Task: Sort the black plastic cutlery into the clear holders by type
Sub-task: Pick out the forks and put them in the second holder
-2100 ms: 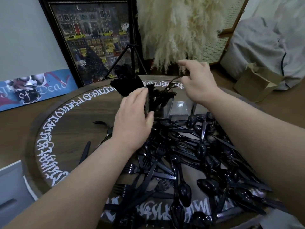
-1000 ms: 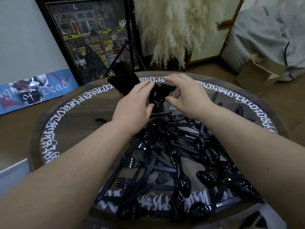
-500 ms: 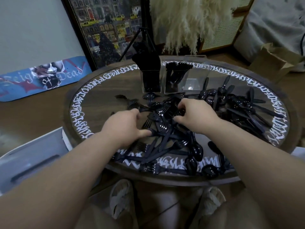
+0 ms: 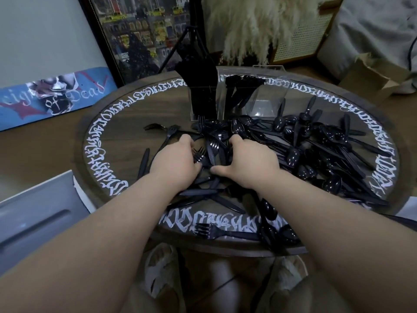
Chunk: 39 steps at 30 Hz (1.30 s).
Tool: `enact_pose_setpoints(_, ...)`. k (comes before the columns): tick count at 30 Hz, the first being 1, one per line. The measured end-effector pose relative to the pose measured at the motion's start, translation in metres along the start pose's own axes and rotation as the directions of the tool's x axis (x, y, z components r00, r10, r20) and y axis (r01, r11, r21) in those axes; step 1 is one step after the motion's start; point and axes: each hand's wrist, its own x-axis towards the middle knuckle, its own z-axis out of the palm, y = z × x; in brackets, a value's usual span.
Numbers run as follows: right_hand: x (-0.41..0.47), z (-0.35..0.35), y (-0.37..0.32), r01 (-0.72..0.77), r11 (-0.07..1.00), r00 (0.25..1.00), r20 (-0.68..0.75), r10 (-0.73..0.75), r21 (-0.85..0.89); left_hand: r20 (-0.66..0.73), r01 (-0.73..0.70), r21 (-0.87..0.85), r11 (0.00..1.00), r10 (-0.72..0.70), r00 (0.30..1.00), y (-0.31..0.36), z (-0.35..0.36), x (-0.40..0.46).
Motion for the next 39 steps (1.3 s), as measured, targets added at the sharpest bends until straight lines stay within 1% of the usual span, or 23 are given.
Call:
enact_pose_setpoints(2, 0.004, 0.001, -0.001, 0.009, 0.999, 1.000, 0.010, -0.009, 0.031, 0.007, 0.015, -0.023, 1.000, -0.015, 1.000, -0.002, -0.003, -0.001)
enact_pose_setpoints(6, 0.008, 0.000, 0.006, 0.042, 0.989, 0.999, 0.010, -0.044, 0.139, 0.082, 0.061, 0.062, 0.996, -0.066, 0.994, -0.012, -0.005, -0.003)
enact_pose_setpoints(9, 0.008, 0.001, 0.011, 0.053, 0.960, 0.999, -0.001, -0.054, 0.273, 0.092, 0.103, 0.073, 0.992, -0.110, 0.990, -0.017, -0.006, -0.002)
enact_pose_setpoints(12, 0.008, 0.001, 0.014, 0.037, 0.901, 0.999, -0.020, -0.032, 0.431, 0.090, 0.094, 0.066, 0.993, -0.099, 0.991, -0.015, -0.008, 0.000)
enact_pose_setpoints(13, 0.008, 0.000, 0.014, 0.028, 0.889, 1.000, -0.026, -0.019, 0.457, 0.095, 0.082, 0.057, 0.995, -0.087, 0.992, -0.014, -0.009, 0.000)
enact_pose_setpoints(16, 0.012, -0.003, 0.017, 0.007, 0.892, 1.000, -0.020, 0.002, 0.452, 0.122, 0.086, 0.016, 0.996, -0.088, 0.989, -0.012, -0.012, 0.001)
enact_pose_setpoints(20, 0.016, -0.008, 0.023, -0.026, 0.833, 0.998, -0.035, 0.055, 0.553, 0.077, 0.119, -0.076, 0.990, -0.113, 0.991, -0.015, -0.016, 0.005)
enact_pose_setpoints(22, 0.017, -0.010, 0.027, -0.045, 0.787, 0.994, -0.053, 0.098, 0.615, 0.041, 0.127, -0.158, 0.979, -0.122, 0.992, -0.016, -0.019, 0.006)
enact_pose_setpoints(26, 0.017, -0.018, 0.030, -0.035, 0.725, 0.984, -0.105, 0.147, 0.688, -0.075, 0.096, -0.292, 0.952, -0.123, 0.990, -0.011, -0.028, 0.008)
enact_pose_setpoints(28, 0.015, -0.023, 0.030, -0.015, 0.684, 0.978, -0.131, 0.161, 0.729, -0.099, 0.077, -0.379, 0.922, -0.123, 0.987, -0.005, -0.033, 0.008)
enact_pose_setpoints(30, 0.014, -0.029, 0.029, -0.017, 0.623, 0.973, -0.129, 0.189, 0.782, -0.072, 0.065, -0.497, 0.865, -0.116, 0.991, 0.004, -0.035, 0.006)
enact_pose_setpoints(33, 0.009, -0.038, 0.024, -0.040, 0.430, 0.981, -0.046, 0.187, 0.902, -0.042, 0.029, -0.567, 0.823, -0.064, 0.997, 0.017, -0.032, 0.004)
enact_pose_setpoints(34, 0.008, -0.039, 0.022, -0.049, 0.382, 0.984, -0.020, 0.176, 0.923, -0.035, 0.020, -0.584, 0.812, -0.050, 0.998, 0.020, -0.030, 0.004)
enact_pose_setpoints(37, 0.007, -0.040, 0.018, -0.097, 0.319, 0.989, 0.056, 0.135, 0.943, -0.001, 0.016, -0.661, 0.751, -0.021, 1.000, 0.032, -0.026, 0.004)
enact_pose_setpoints(39, 0.006, -0.039, 0.016, -0.142, 0.206, 0.988, 0.126, 0.090, 0.968, 0.041, 0.030, -0.707, 0.707, -0.001, 0.999, 0.041, -0.025, 0.001)
